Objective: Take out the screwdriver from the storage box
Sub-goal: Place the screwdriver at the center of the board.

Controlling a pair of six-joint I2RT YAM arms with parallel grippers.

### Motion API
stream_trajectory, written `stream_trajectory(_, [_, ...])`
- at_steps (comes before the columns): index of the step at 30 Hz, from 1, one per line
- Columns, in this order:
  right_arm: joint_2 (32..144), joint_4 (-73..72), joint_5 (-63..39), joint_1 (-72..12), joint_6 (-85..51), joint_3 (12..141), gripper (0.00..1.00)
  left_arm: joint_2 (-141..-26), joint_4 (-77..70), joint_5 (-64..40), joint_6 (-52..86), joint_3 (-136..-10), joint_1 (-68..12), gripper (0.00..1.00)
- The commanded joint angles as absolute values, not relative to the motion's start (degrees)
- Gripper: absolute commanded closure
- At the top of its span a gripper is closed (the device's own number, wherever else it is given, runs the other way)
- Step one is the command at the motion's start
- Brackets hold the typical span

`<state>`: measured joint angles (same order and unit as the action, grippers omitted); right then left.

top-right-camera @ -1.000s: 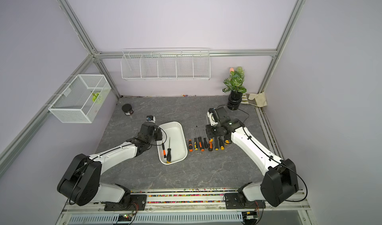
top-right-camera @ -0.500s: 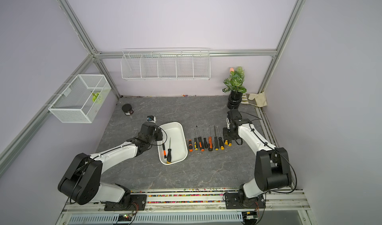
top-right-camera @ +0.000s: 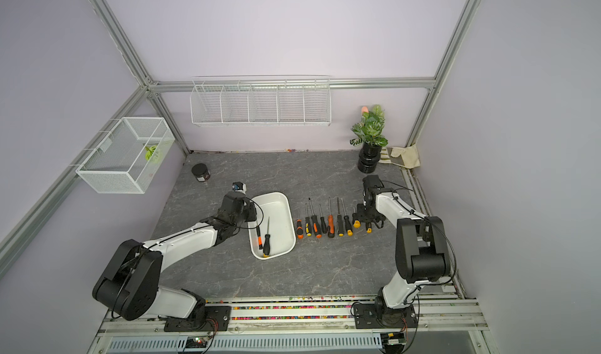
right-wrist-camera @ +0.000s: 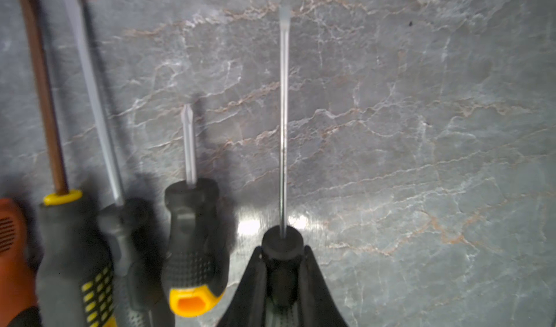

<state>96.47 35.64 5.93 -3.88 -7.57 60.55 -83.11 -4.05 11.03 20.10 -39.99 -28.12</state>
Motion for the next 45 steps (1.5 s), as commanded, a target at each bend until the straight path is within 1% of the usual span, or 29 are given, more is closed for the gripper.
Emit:
stream_trajectory(1, [98.39,34.59,4.34,-3.67,-6.36,62.30,1.00,-83.75,-4.44,10.88,19.16,-41.22,-27.94,1.00])
stream_trajectory(10, [102.48,34.01,2.80,-3.60,-5.98,62.67,1.00,-83.75,-4.34,11.26,19.23,-41.13,-27.99,1.00])
stream_trajectory(11, [102.44,33.79,2.81,-3.60,-6.02,62.52,0.98,-83.76,-4.38,11.25,19.22,-41.13,-28.02,1.00])
stream_trajectory(16, [101.74,33.57,2.83,-3.55,-6.42,62.42,0.77,-83.85,-4.32,11.34,19.34,-41.20,-28.01,1.00])
stream_trajectory(18, [101.42,33.56,2.81,-3.53,-6.50,62.39,0.73,-83.75,-4.35,11.34,19.34,-41.15,-27.99,1.00])
stream_trajectory(24, [99.75,33.46,2.31,-3.60,-6.98,61.97,0.66,-83.58,-4.22,11.34,19.44,-41.19,-27.95,1.00])
stream_trajectory(31, [95.96,32.14,1.55,-3.60,-7.48,60.67,0.56,-83.64,-4.18,11.36,19.47,-41.23,-27.98,1.00])
stream_trajectory(36, [94.16,32.01,0.88,-3.73,-7.73,60.21,0.54,-83.62,-4.00,11.46,19.43,-41.35,-28.05,1.00])
stream_trajectory(40, [89.93,33.31,0.92,-4.83,-7.92,59.84,0.55,-83.67,-3.97,11.51,19.43,-41.47,-28.05,1.00])
stream_trajectory(43, [85.46,36.97,1.47,-7.90,-7.89,60.93,0.55,-83.81,-3.85,11.67,19.42,-41.60,-28.09,1.00])
stream_trajectory(45, [81.69,39.21,-0.48,-11.47,-7.97,62.05,0.55,-83.79,-3.75,11.73,19.47,-41.70,-28.13,1.00])
